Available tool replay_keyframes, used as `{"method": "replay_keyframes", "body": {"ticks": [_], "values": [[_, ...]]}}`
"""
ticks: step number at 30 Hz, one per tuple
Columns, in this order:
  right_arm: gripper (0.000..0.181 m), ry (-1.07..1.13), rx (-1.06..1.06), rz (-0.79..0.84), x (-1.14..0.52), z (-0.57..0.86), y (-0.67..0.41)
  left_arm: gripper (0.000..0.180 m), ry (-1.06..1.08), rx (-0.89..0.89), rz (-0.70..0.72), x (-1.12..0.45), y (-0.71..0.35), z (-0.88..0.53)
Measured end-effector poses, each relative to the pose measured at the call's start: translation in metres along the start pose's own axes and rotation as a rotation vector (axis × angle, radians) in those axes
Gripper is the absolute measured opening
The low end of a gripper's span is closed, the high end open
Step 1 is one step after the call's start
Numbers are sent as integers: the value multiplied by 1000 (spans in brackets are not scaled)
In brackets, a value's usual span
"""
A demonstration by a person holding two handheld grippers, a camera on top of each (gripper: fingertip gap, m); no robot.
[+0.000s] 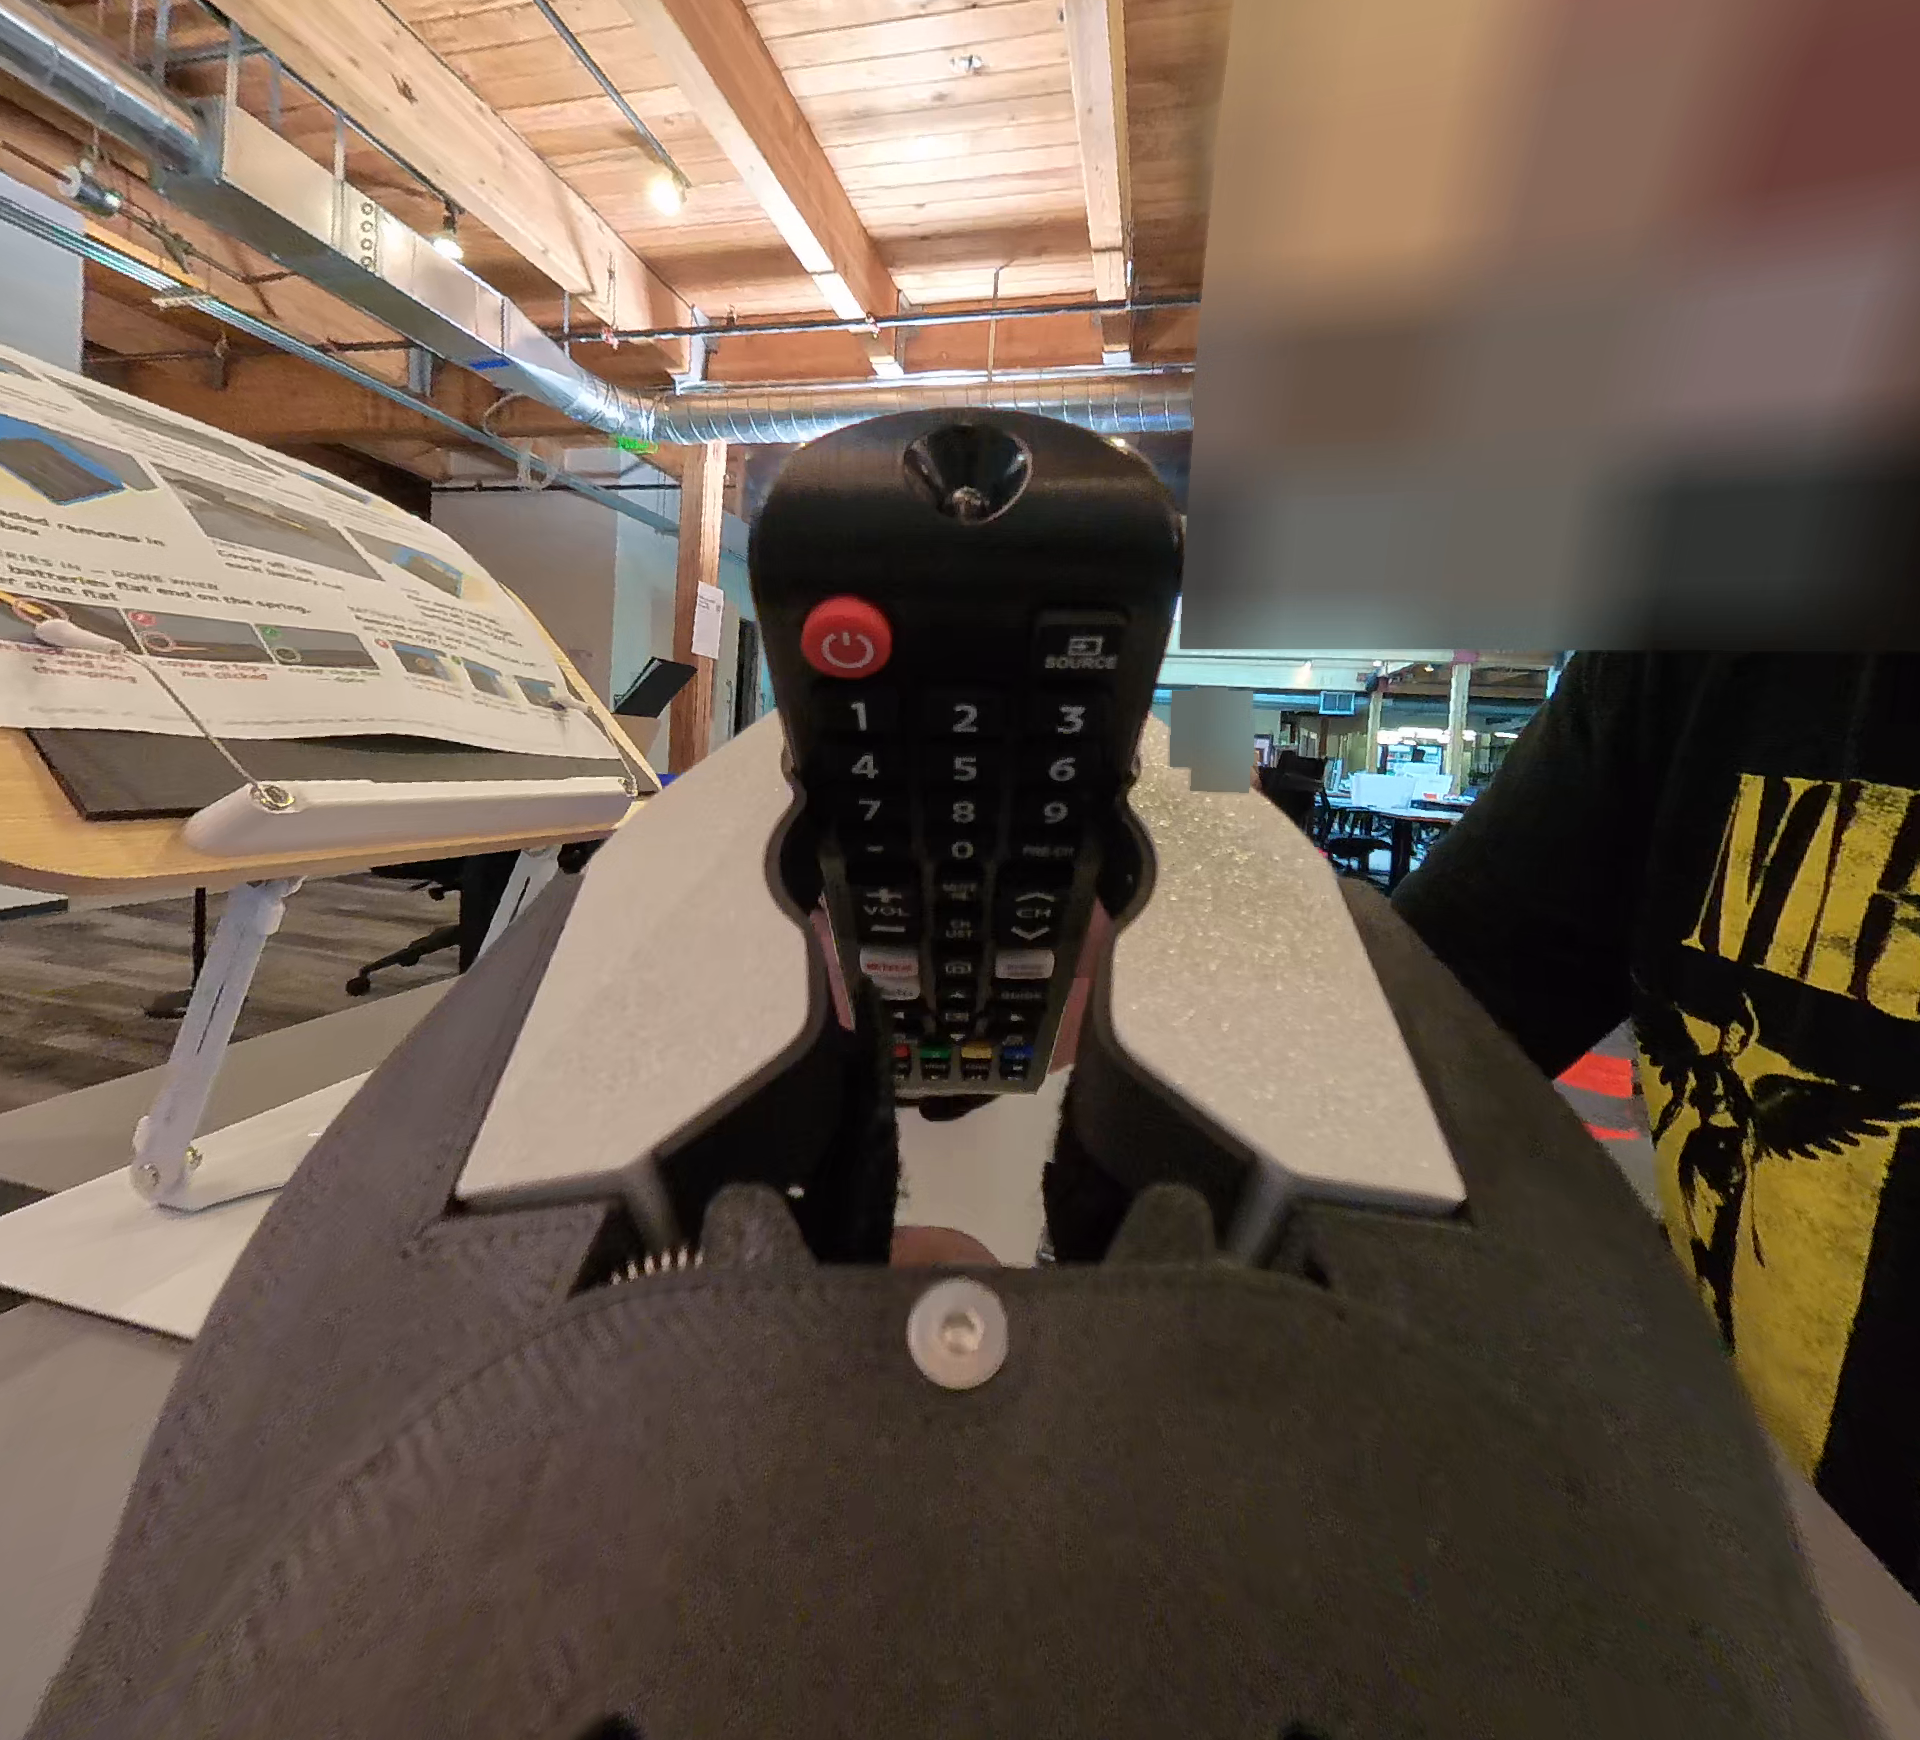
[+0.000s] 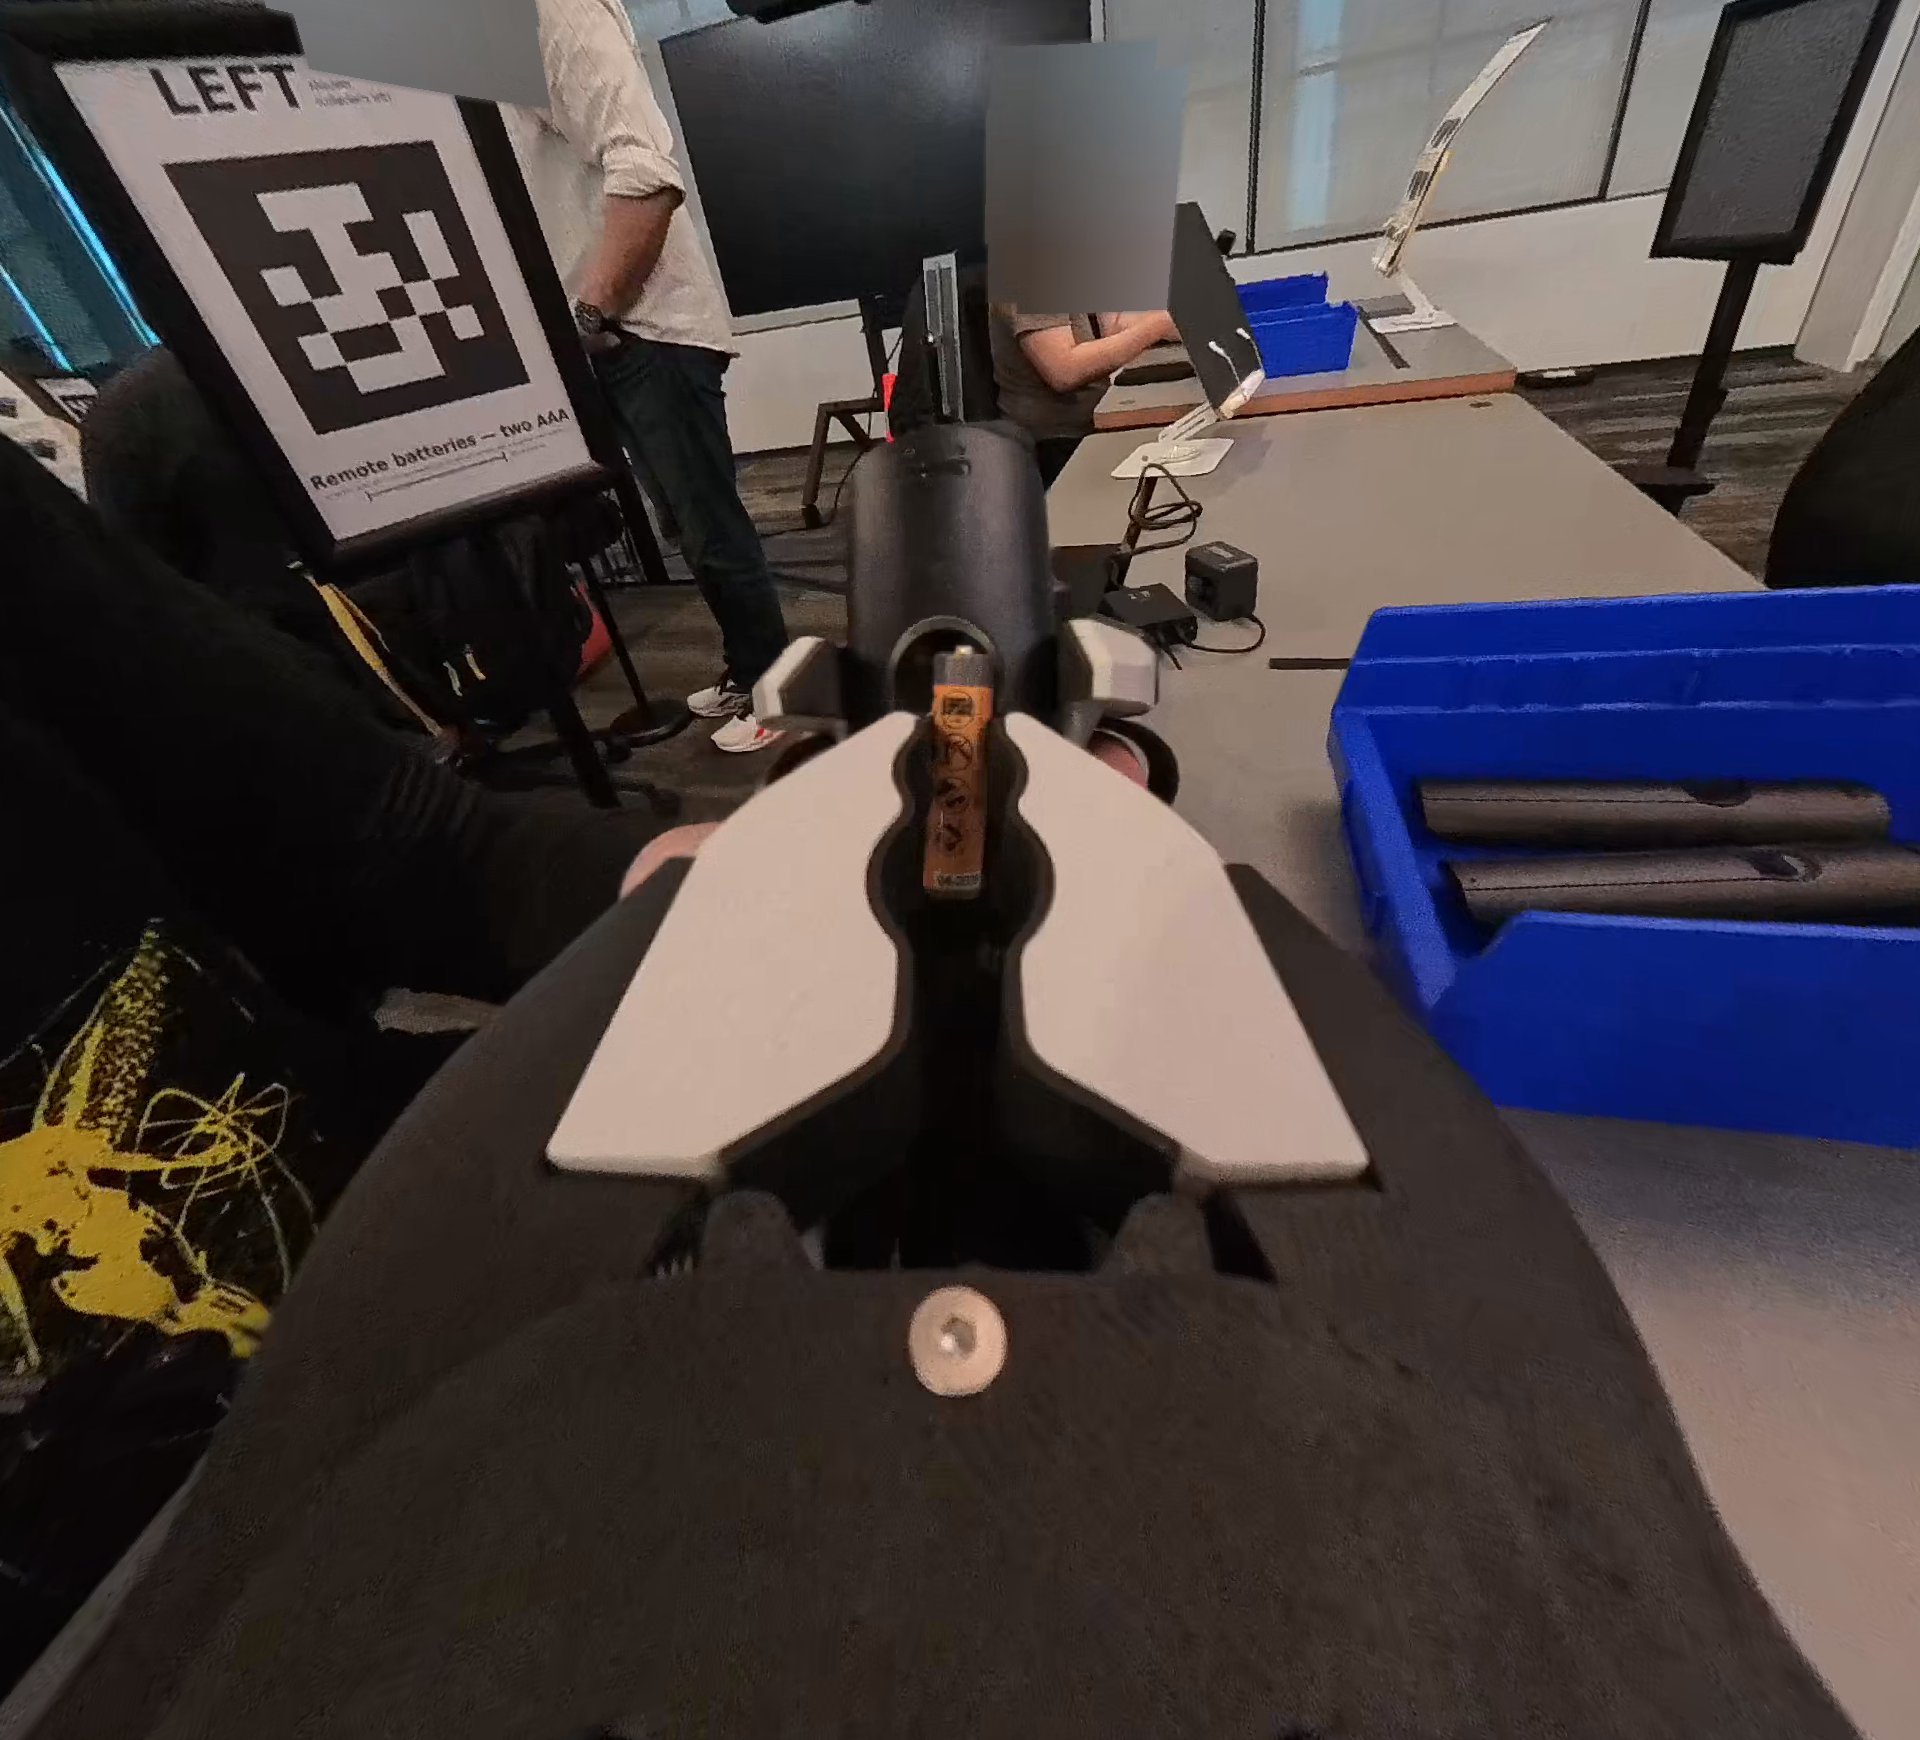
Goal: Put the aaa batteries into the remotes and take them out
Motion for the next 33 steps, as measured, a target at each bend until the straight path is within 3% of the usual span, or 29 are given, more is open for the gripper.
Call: {"method": "replay_keyframes", "body": {"ticks": [15,21,26,33], "values": [[11,36,96,-60,-7,-7,-3,52,1,39,98,3,-12,1],[25,57,112,-84,-5,-6,-7,52,8,49,124,4,-15,0],[37,36,29,-66,5,-3,-19,53,42,67,134,4,-16,3],[64,-168,-342,-190,-8,-5,-10,52,83,-2,37,-4,-11,12]]}}
Point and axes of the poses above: each gripper's, where its closed fingertips meet, x back along the fingers, y out of its underside, z = x × y across the jaws, the point moved 5 cm from there along x, back along the fingers, and after that the axes turned 8 degrees about -x, right-handed, at the moved point
